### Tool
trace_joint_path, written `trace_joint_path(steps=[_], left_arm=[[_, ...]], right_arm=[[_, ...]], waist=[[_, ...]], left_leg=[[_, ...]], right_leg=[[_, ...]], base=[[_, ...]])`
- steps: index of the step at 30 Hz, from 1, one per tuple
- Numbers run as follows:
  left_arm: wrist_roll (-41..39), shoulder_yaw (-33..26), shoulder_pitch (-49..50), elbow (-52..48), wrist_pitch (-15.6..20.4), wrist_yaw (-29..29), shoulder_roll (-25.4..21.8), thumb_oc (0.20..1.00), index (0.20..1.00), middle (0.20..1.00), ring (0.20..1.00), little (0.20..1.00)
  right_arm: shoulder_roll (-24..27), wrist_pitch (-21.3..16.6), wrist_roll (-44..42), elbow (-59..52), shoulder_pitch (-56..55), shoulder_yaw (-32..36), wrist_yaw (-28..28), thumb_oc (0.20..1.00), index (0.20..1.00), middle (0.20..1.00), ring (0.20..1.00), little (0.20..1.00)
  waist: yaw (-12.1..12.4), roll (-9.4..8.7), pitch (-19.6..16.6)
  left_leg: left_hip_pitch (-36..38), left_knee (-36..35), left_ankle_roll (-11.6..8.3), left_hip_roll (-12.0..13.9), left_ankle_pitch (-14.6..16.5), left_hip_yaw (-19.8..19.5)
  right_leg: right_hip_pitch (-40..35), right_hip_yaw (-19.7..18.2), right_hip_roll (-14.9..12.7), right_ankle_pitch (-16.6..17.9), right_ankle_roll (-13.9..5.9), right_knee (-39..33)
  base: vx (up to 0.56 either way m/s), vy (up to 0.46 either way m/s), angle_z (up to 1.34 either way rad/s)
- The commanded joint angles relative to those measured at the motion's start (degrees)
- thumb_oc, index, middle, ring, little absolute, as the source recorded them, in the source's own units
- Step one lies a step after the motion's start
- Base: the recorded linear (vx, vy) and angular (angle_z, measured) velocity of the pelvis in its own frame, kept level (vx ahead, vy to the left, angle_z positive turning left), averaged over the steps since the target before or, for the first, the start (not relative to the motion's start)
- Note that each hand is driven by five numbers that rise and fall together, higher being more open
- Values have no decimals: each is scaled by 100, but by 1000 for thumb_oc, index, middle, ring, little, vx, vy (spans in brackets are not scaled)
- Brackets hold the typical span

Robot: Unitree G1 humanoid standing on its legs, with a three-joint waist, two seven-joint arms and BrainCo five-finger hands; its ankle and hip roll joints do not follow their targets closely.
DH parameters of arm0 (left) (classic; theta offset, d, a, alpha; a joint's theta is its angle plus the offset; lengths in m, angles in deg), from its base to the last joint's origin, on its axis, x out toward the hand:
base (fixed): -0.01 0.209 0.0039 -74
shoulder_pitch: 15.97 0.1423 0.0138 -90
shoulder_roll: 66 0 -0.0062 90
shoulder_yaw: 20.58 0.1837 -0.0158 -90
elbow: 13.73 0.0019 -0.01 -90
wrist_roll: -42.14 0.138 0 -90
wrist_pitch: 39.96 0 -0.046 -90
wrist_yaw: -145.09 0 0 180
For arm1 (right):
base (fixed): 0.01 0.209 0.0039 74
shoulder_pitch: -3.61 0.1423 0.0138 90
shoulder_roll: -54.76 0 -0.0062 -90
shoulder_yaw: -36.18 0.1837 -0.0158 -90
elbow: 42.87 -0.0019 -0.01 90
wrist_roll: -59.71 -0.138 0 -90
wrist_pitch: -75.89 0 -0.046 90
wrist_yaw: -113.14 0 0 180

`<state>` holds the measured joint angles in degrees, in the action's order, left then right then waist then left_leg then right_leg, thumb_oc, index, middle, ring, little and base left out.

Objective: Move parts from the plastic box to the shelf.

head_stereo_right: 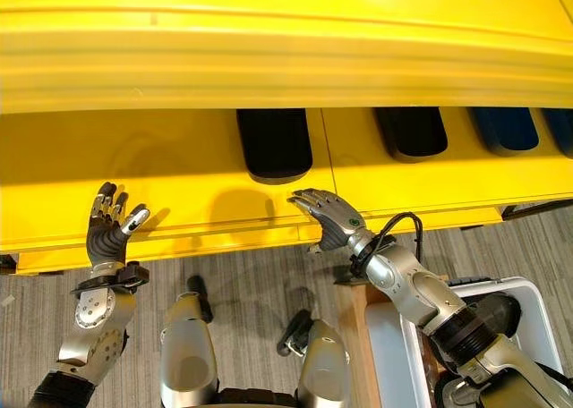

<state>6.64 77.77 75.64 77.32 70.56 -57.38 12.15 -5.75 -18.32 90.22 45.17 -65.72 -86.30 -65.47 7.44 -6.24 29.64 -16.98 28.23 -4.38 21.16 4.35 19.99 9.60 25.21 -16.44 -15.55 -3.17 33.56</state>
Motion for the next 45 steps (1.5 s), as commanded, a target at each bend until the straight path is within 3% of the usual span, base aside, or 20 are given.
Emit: trace_joint_path(steps=[1, 20, 45], left_arm=[[-21, -40, 101, -365, 268, 49, -129, 1000, 1000, 1000, 1000, 1000], [-5, 180, -34, -172, 128, 240, 36, 1000, 1000, 1000, 1000, 1000], [-82, 311, -23, -17, -124, 556, 115, 1000, 1000, 1000, 1000, 1000]], right_arm=[[179, -169, -94, -189, 322, -125, -15, 1000, 1000, 1000, 1000, 1000], [-532, 422, 48, 1197, 1143, -785, 300, 1000, 1000, 1000, 1000, 1000], [-905, 608, 550, 2614, 1655, -959, 354, 1000, 1000, 1000, 1000, 1000]], waist=[[119, 52, -216], [362, 194, -283], [540, 360, -415]], left_leg=[[663, 37, 0, 117, 278, 333], [630, 103, 36, 37, 312, 234], [731, 153, 85, -43, 374, 171]], right_leg=[[18, -185, -233, 493, -532, -17], [-16, -28, -357, 403, -508, 150], [-90, 88, -568, 386, -534, 274]], base=[[0, 0, 0], [3, 3, 1], [11, 2, 1]])
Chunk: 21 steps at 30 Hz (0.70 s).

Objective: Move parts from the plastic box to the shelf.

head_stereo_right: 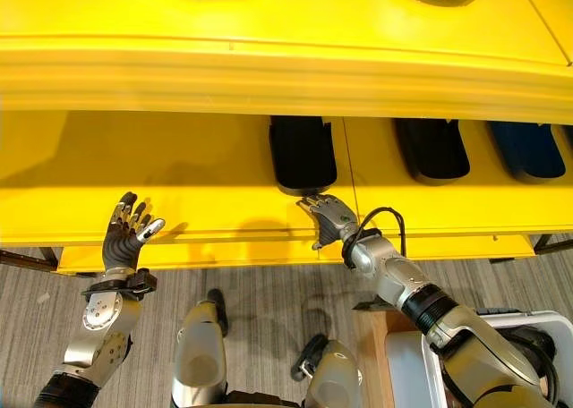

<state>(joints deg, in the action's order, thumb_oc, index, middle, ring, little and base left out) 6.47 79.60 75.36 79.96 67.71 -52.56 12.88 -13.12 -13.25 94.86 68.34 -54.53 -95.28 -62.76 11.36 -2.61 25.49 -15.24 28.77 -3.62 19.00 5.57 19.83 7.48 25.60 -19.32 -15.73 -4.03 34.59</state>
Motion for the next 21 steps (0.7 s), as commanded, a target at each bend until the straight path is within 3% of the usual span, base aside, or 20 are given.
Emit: trace_joint_path(steps=[1, 21], left_arm=[[-65, 130, 9, -285, 139, 33, 39, 1000, 1000, 1000, 1000, 1000], [-199, 151, -3, -163, 38, 172, 92, 1000, 1000, 1000, 1000, 1000]], right_arm=[[-165, 88, 92, 318, 543, -61, 86, 1000, 1000, 1000, 1000, 1000], [-320, 148, -91, 703, 868, -157, 71, 1000, 1000, 1000, 1000, 1000]], waist=[[150, 1, -1], [246, 103, -17]], left_leg=[[563, 95, 7, 172, 251, 184], [592, 43, 27, 74, 245, 131]], right_leg=[[120, 51, -284, 400, -448, 177], [122, 87, -384, 389, -486, 243]], base=[[38, 6, 0], [0, 0, 0]])
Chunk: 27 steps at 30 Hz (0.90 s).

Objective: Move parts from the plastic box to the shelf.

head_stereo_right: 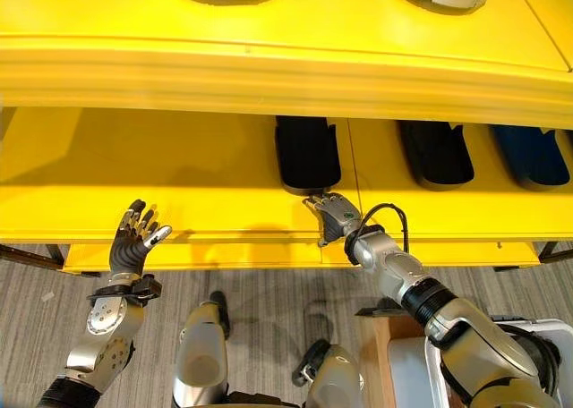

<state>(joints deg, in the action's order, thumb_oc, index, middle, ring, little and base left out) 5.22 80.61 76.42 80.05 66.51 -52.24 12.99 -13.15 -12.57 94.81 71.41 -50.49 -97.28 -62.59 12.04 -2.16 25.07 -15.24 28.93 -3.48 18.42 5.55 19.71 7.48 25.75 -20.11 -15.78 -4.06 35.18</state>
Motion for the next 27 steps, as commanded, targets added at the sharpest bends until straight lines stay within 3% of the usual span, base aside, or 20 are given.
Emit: trace_joint_path(steps=[1, 27], left_arm=[[-50, 58, -121, -179, 154, 146, 77, 1000, 1000, 1000, 1000, 1000], [-105, 158, -37, -140, 60, 269, 151, 1000, 1000, 1000, 1000, 1000]], right_arm=[[-346, 105, -103, 407, 481, 50, 44, 1000, 1000, 1000, 1000, 1000], [-514, 232, -384, 707, 523, 61, -170, 1000, 1000, 1000, 1000, 1000]], waist=[[182, 59, 15], [175, 194, -104]], left_leg=[[591, 27, 20, 128, 250, 138], [745, -61, -1, 87, 229, 174]], right_leg=[[120, 71, -313, 389, -485, 197], [-22, 130, -394, 418, -489, 80]], base=[[0, 0, 0], [2, 5, 0]])
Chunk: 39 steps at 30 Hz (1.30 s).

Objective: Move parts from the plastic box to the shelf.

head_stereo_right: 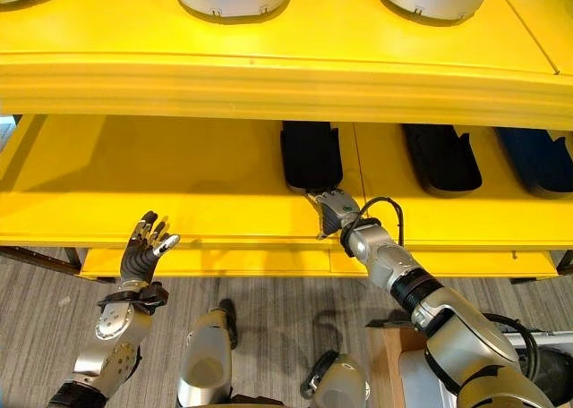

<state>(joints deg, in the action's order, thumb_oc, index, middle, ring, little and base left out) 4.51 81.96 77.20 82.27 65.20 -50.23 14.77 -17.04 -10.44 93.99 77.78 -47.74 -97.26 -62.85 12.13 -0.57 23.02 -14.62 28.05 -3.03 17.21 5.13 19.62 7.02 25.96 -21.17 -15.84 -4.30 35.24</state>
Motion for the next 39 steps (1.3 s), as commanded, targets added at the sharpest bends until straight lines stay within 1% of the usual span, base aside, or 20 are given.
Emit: trace_joint_path(steps=[1, 6, 7, 11, 13, 17, 20, 21, 23, 24, 25, 27, 28, 29, 30, 31, 32, 34, 38, 39], left_arm=[[-30, 2, -98, -365, 196, 46, -20, 1000, 1000, 1000, 1000, 1000], [-72, -111, -30, -399, 320, -14, -2, 1000, 1000, 1000, 1000, 1000], [-68, -130, -25, -433, 342, -52, -6, 1000, 1000, 1000, 1000, 1000], [-81, -238, -5, -522, 417, -278, 3, 1000, 1000, 1000, 1000, 1000], [-69, -322, 20, -605, 550, -452, -12, 1000, 1000, 1000, 1000, 1000], [-9, -444, 82, -769, 592, -613, -53, 1000, 1000, 1000, 1000, 1000], [-25, -538, 125, -909, 641, -808, -106, 1000, 1000, 1000, 1000, 1000], [-13, -557, 137, -940, 637, -850, -108, 1000, 1000, 1000, 1000, 1000], [2, -597, 159, -985, 655, -936, -98, 1000, 1000, 1000, 1000, 1000], [93, -619, 182, -1010, 686, -945, -87, 1000, 1000, 1000, 1000, 1000], [113, -624, 195, -1023, 688, -956, -80, 1000, 1000, 1000, 1000, 1000], [207, -599, 230, -1064, 735, -1022, -20, 1000, 1000, 1000, 1000, 1000], [269, -577, 244, -1072, 747, -1056, 14, 1000, 1000, 1000, 1000, 1000], [392, -562, 264, -1104, 727, -1185, 93, 1000, 1000, 1000, 1000, 1000], [403, -559, 282, -1100, 768, -1284, 121, 1000, 1000, 1000, 1000, 1000], [386, -612, 339, -1109, 861, -1417, 154, 1000, 1000, 1000, 1000, 1000], [467, -696, 403, -1110, 943, -1506, 188, 1000, 1000, 1000, 1000, 1000], [626, -780, 453, -1109, 1042, -1541, 205, 1000, 1000, 1000, 1000, 1000], [1018, -840, 496, -1325, 1296, -1398, 130, 1000, 1000, 1000, 1000, 1000], [1303, -779, 472, -1533, 1479, -1183, 8, 1000, 1000, 1000, 1000, 1000]], right_arm=[[-123, 17, -333, -19, 188, 89, -186, 1000, 1000, 1000, 1000, 1000], [-113, 135, -578, -650, -271, 263, -432, 1000, 1000, 1000, 1000, 1000], [-123, 179, -585, -786, -335, 312, -487, 1000, 1000, 1000, 1000, 1000], [41, 540, -844, -1604, -782, 475, -711, 1000, 1000, 1000, 1000, 1000], [219, 711, -810, -2441, -1220, 685, -1026, 1000, 1000, 1000, 1000, 1000], [474, 799, -968, -3219, -1566, 955, -1466, 1000, 1000, 1000, 1000, 1000], [676, 950, -1433, -3849, -1829, 1134, -1918, 1000, 1000, 1000, 1000, 1000], [697, 974, -1524, -3968, -1914, 1165, -1932, 1000, 1000, 1000, 1000, 1000], [757, 1007, -2005, -4203, -2067, 1293, -1831, 1000, 1000, 1000, 1000, 1000], [791, 898, -2311, -4327, -2169, 1440, -1743, 1000, 1000, 1000, 1000, 1000], [815, 855, -2455, -4380, -2221, 1507, -1711, 1000, 1000, 1000, 1000, 1000], [818, 802, -3067, -4516, -2492, 1753, -1545, 1000, 1000, 1000, 1000, 1000], [782, 920, -3358, -4534, -2607, 1844, -1391, 1000, 1000, 1000, 1000, 1000], [701, 981, -3980, -4458, -2762, 2002, -1320, 1000, 1000, 1000, 1000, 1000], [651, 953, -4268, -4431, -2881, 2091, -1342, 1000, 1000, 1000, 1000, 1000], [555, 885, -4651, -4431, -3074, 2235, -1227, 1000, 1000, 1000, 1000, 1000], [391, 698, -4749, -4385, -3239, 2393, -1048, 1000, 1000, 1000, 1000, 1000], [245, 569, -5120, -4382, -3381, 2581, -830, 1000, 1000, 1000, 1000, 1000], [-82, 130, -5415, -4454, -3686, 3136, -215, 1000, 1000, 1000, 1000, 1000], [-292, 11, -5348, -4519, -3871, 3387, -64, 1000, 1000, 1000, 1000, 1000]], waist=[[149, 25, 102], [41, -14, 120], [21, -13, 119], [-94, -30, 180], [-215, -70, 254], [-305, -128, 322], [-376, -193, 381], [-388, -207, 395], [-425, -258, 413], [-454, -297, 407], [-475, -318, 403], [-534, -340, 369], [-553, -339, 348], [-585, -343, 311], [-606, -347, 285], [-643, -359, 241], [-662, -361, 178], [-689, -367, 106], [-803, -342, 16], [-862, -327, 35]], left_leg=[[686, 26, -47, 211, 269, 193], [681, 16, -42, 247, 254, 231], [644, -47, 25, 268, 138, 308], [603, -52, 13, 299, 120, 338], [551, -37, 14, 327, 122, 364], [510, -30, 16, 351, 120, 398], [428, 24, 3, 390, 129, 422], [411, 29, 0, 391, 127, 421], [420, -11, 5, 372, 120, 431], [445, -59, 14, 357, 109, 456], [489, -22, -58, 335, 214, 397], [549, -97, -59, 314, 187, 422], [580, -135, -61, 308, 172, 438], [648, -203, -49, 291, 154, 456], [684, -239, -49, 288, 143, 469], [740, -286, -57, 274, 131, 488], [835, -383, -57, 234, 111, 512], [947, -508, -58, 203, 78, 558], [1059, -540, -18, 137, 161, 609], [1014, -448, 35, 101, 278, 606]], right_leg=[[26, 103, -283, 426, -467, 71], [79, 39, -270, 448, -463, 52], [118, 83, -241, 541, -387, -19], [203, 11, -217, 543, -392, -2], [295, -59, -190, 552, -412, 20], [357, -125, -138, 535, -408, 44], [453, -170, -83, 512, -387, 95], [473, -183, -60, 503, -380, 104], [482, -214, 7, 504, -371, 67], [463, -216, 49, 519, -365, 2], [414, -261, 39, 438, -438, 23], [348, -252, 83, 484, -433, -121], [318, -247, 99, 504, -433, -180], [258, -254, 124, 538, -424, -277], [219, -251, 143, 553, -420, -336], [168, -243, 156, 575, -423, -417], [79, -250, 179, 628, -436, -574], [-9, -240, 207, 698, -449, -743], [-91, -328, 227, 851, -487, -1033], [-36, -403, 181, 941, -556, -1076]], base=[[0, 0, 0], [-12, 2, 0], [-73, 19, -2], [-55, 25, -3], [-85, 17, -8], [-57, 0, -3], [-86, -13, -2], [-92, -11, -6], [-102, -13, -6], [-41, 7, -3], [-38, 24, -3], [-39, 56, -2], [-54, 79, 0], [-26, 74, -1], [-5, 108, -7], [27, 137, -3], [29, 145, -3], [24, 156, -10], [-13, 273, -10], [-77, 310, -2]])
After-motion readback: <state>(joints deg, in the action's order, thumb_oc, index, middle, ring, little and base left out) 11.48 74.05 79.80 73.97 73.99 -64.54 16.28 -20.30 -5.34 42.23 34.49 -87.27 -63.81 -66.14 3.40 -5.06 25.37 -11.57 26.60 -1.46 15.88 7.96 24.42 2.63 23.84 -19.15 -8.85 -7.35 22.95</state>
